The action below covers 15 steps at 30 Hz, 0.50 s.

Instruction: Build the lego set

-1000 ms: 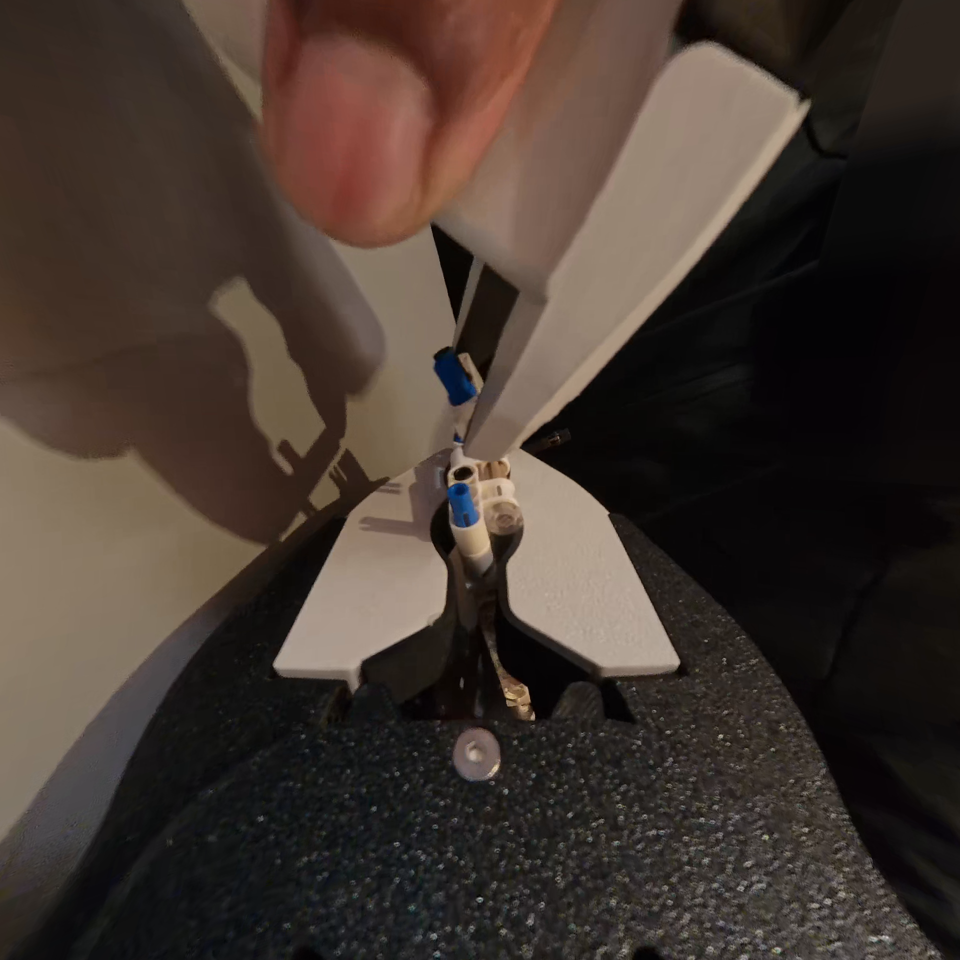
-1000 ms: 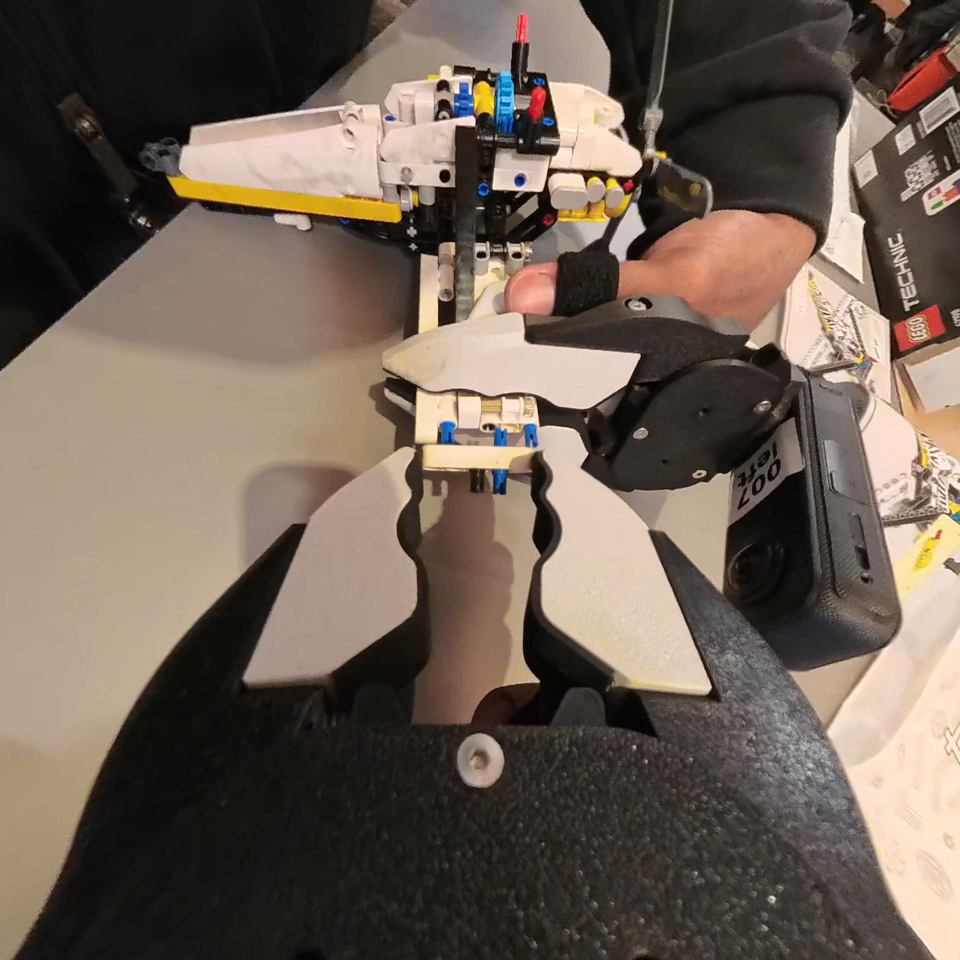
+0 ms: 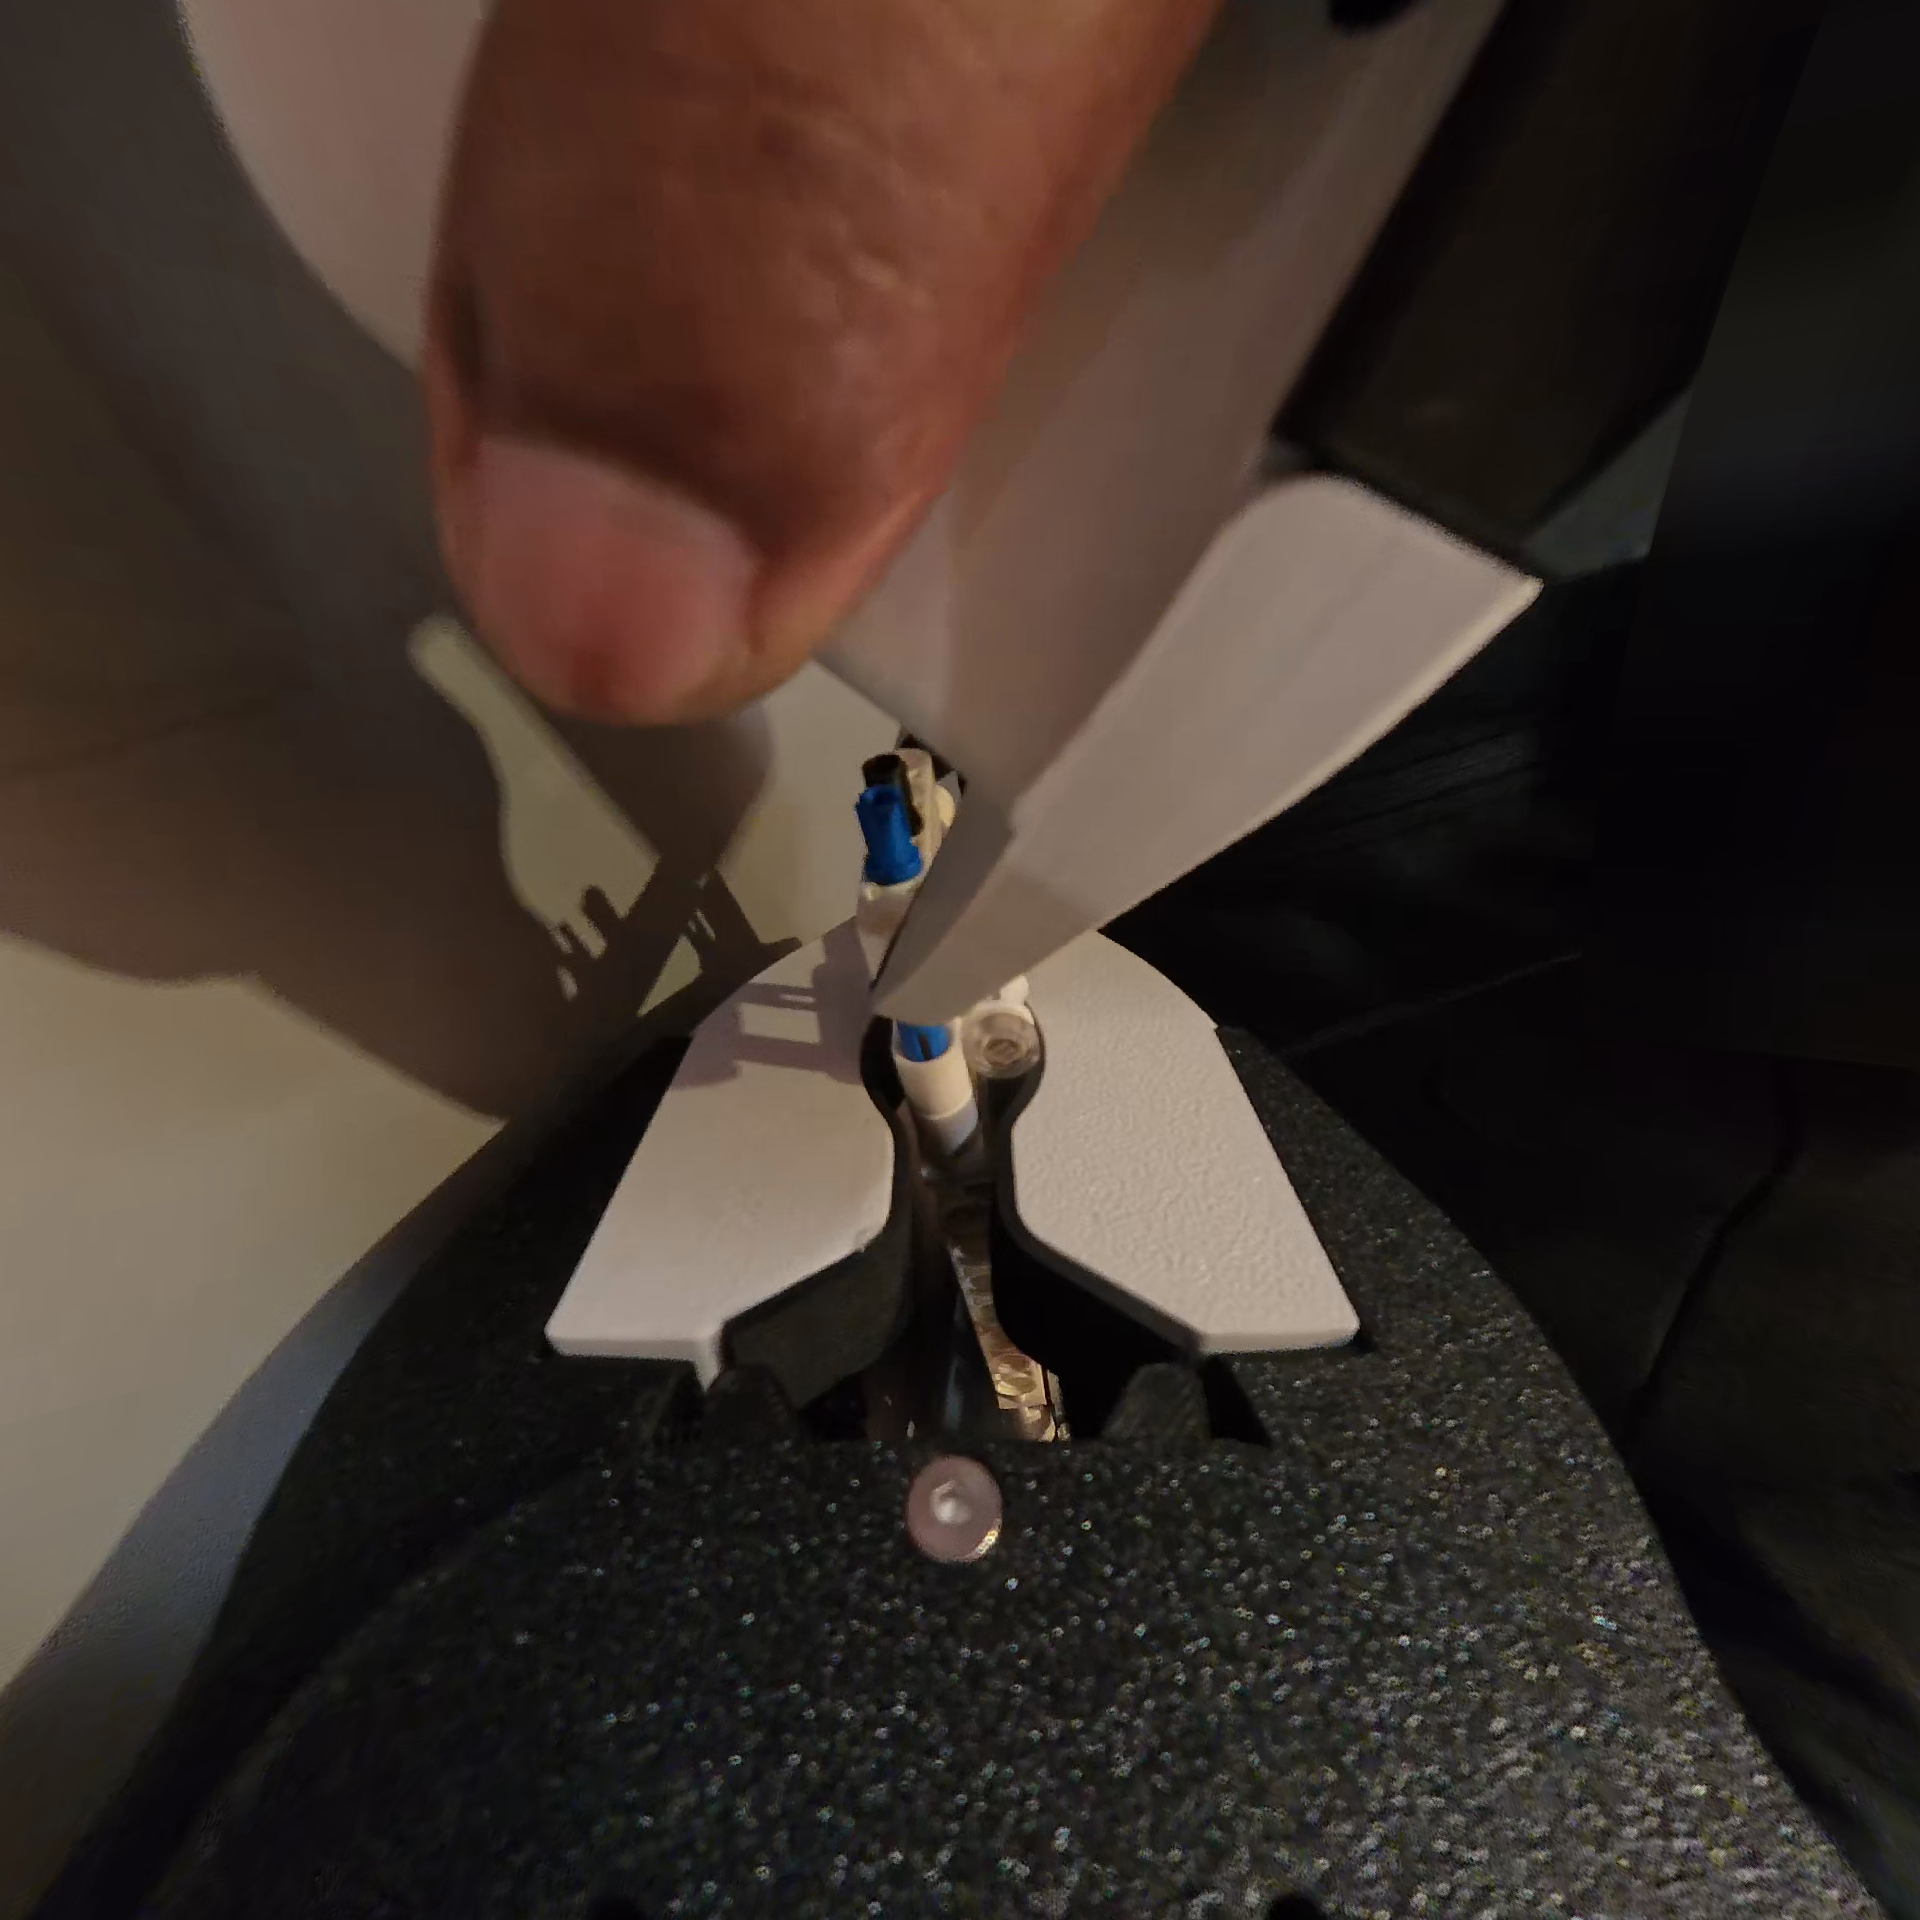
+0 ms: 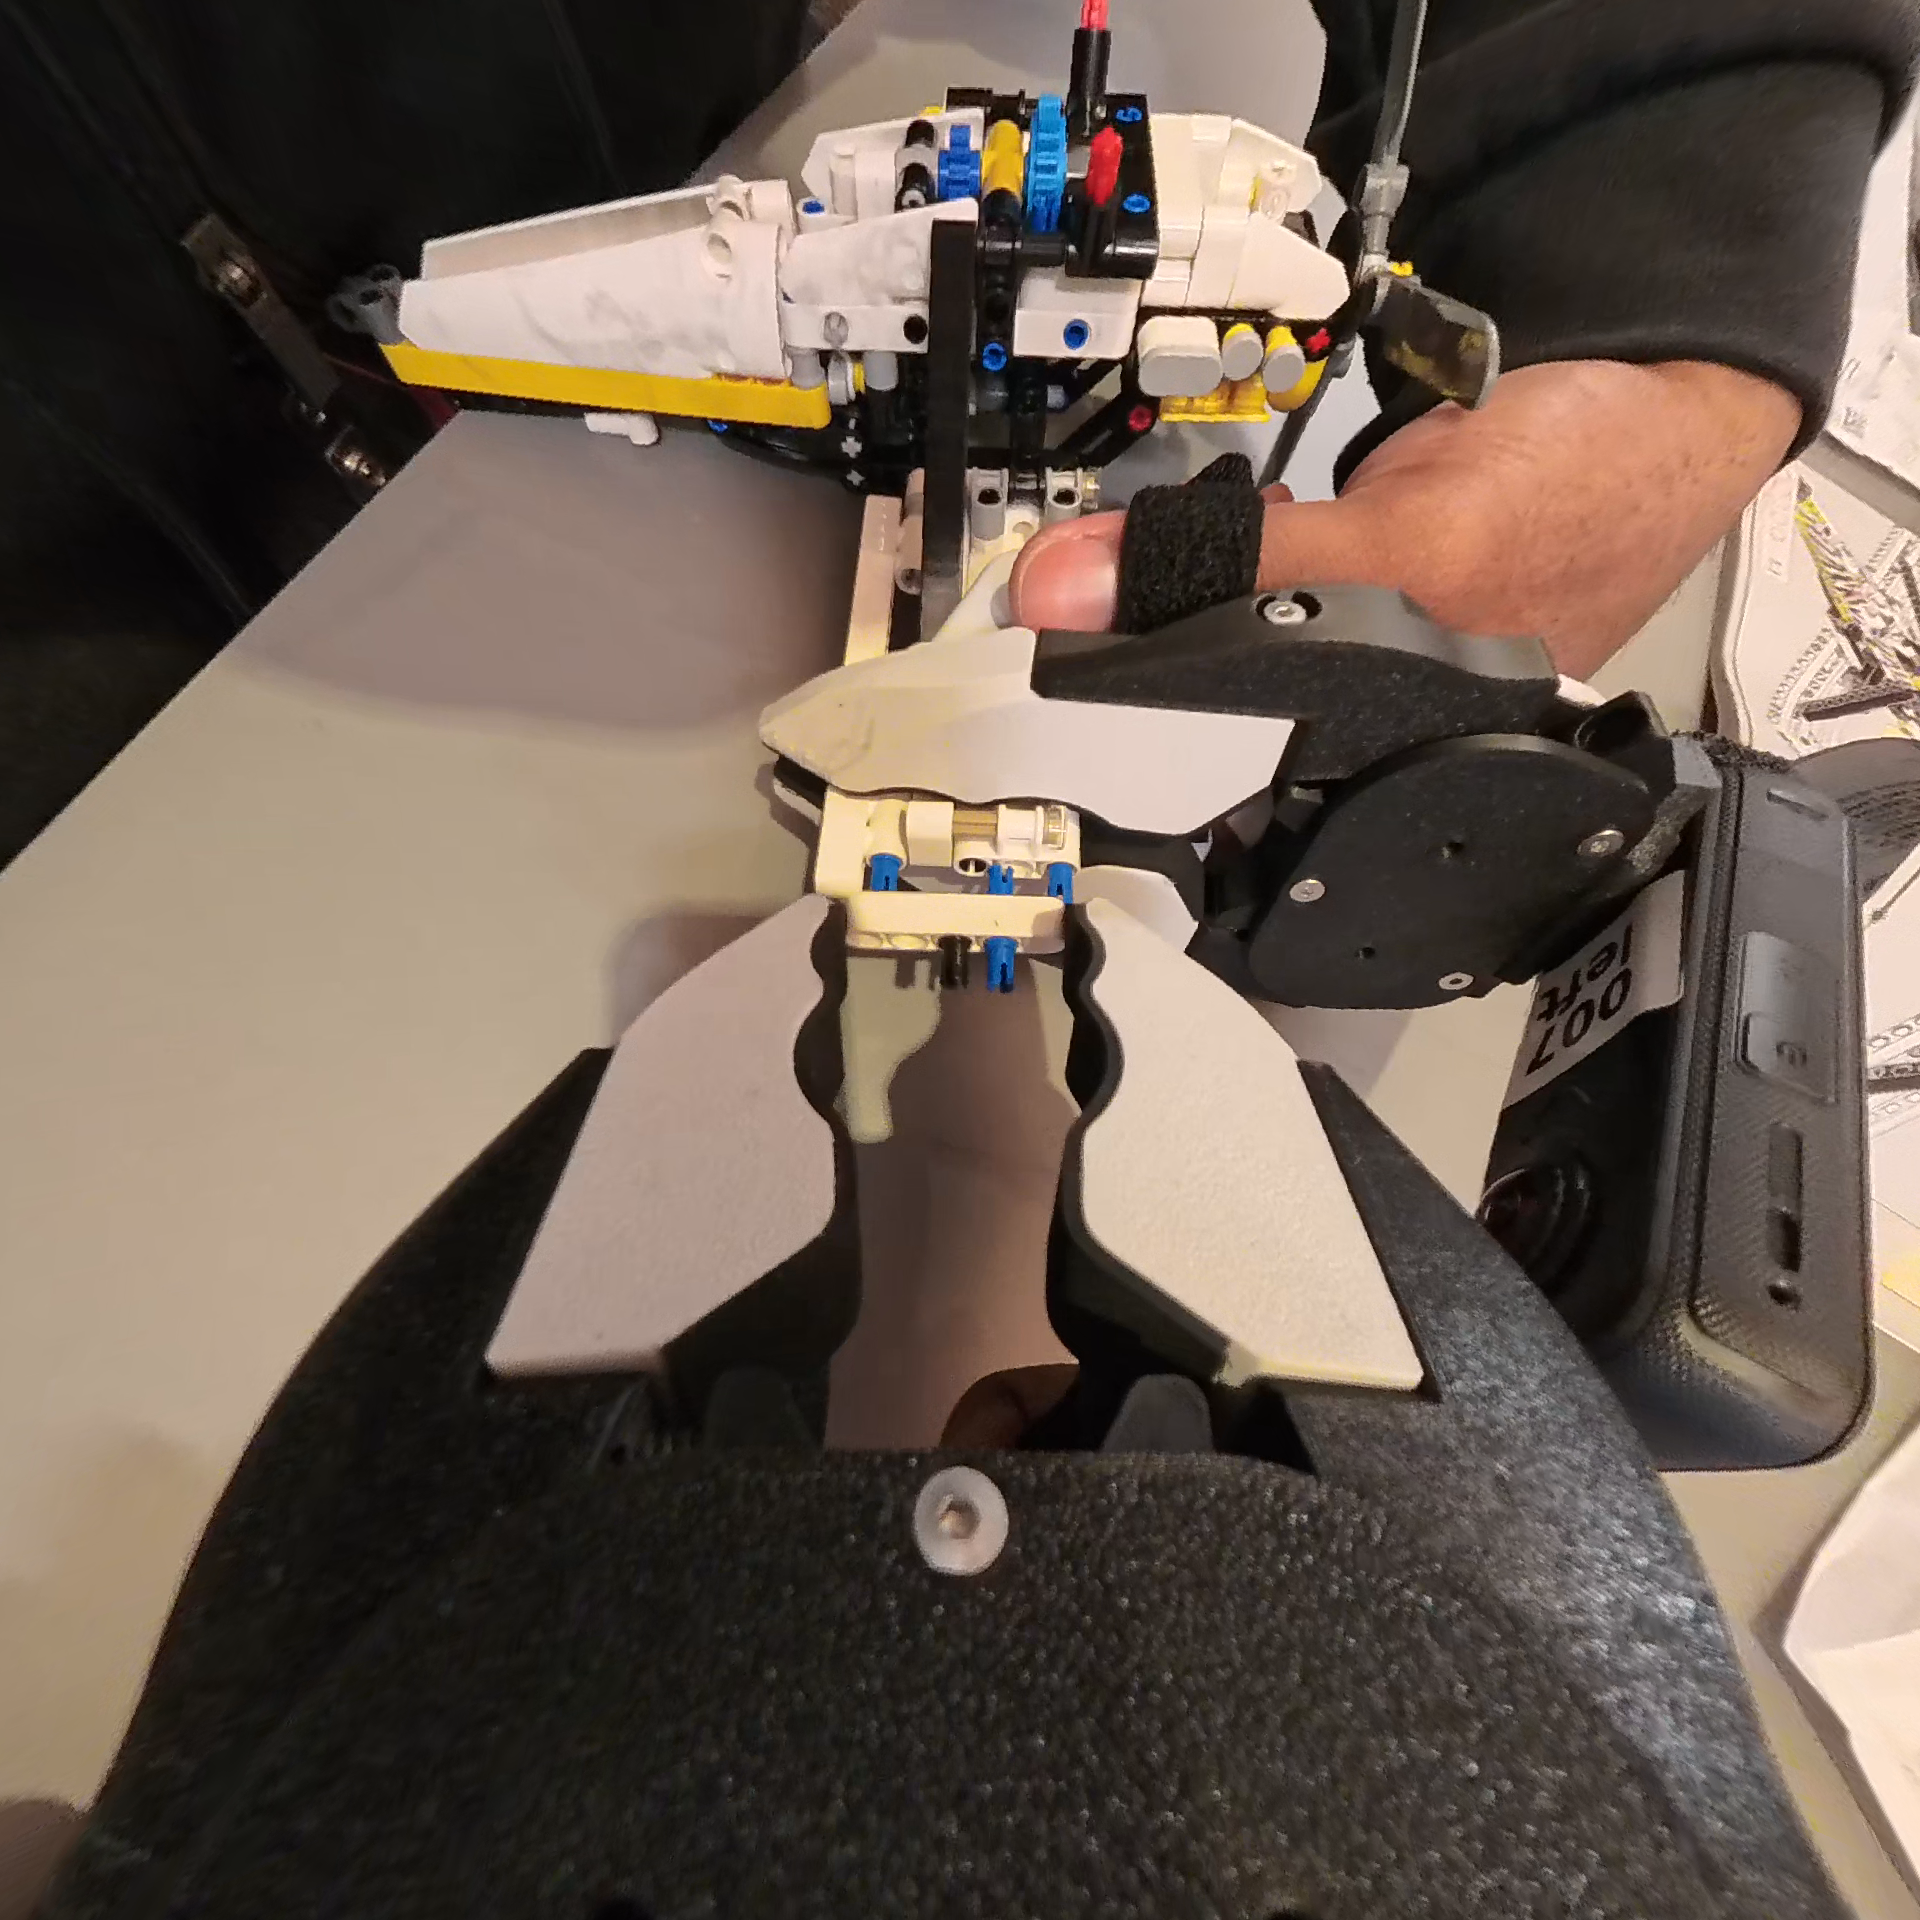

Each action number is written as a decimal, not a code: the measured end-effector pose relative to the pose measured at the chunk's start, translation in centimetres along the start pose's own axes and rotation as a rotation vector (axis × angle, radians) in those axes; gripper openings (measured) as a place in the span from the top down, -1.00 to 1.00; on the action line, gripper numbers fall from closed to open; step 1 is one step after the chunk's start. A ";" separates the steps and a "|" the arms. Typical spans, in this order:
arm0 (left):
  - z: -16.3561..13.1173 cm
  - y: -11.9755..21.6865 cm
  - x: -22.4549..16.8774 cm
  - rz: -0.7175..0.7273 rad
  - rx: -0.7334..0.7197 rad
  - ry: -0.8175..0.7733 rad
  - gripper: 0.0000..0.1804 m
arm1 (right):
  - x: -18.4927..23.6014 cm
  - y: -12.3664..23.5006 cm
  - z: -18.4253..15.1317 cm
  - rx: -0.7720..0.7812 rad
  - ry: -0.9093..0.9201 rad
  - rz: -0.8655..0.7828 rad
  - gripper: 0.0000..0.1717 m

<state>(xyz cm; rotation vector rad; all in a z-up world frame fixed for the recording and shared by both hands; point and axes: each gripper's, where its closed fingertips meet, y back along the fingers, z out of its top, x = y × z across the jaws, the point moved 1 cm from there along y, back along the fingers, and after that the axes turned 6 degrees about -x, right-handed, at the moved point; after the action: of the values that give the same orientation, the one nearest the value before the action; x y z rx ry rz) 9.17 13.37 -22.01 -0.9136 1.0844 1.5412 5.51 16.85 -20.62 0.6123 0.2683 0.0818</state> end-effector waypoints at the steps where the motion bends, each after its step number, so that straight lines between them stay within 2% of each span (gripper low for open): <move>1: 0.0 0.0 0.0 0.000 -0.001 -0.002 0.89 | 0.0 0.0 0.0 -0.006 -0.003 0.001 0.54; 15: 0.0 0.0 0.0 0.004 -0.005 -0.007 0.89 | 0.1 0.0 -0.3 -0.003 -0.029 0.004 0.54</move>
<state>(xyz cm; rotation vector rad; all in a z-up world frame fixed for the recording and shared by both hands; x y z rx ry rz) 9.14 13.37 -22.03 -0.9091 1.0787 1.5504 5.55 17.00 -20.92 0.6104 0.2387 0.0766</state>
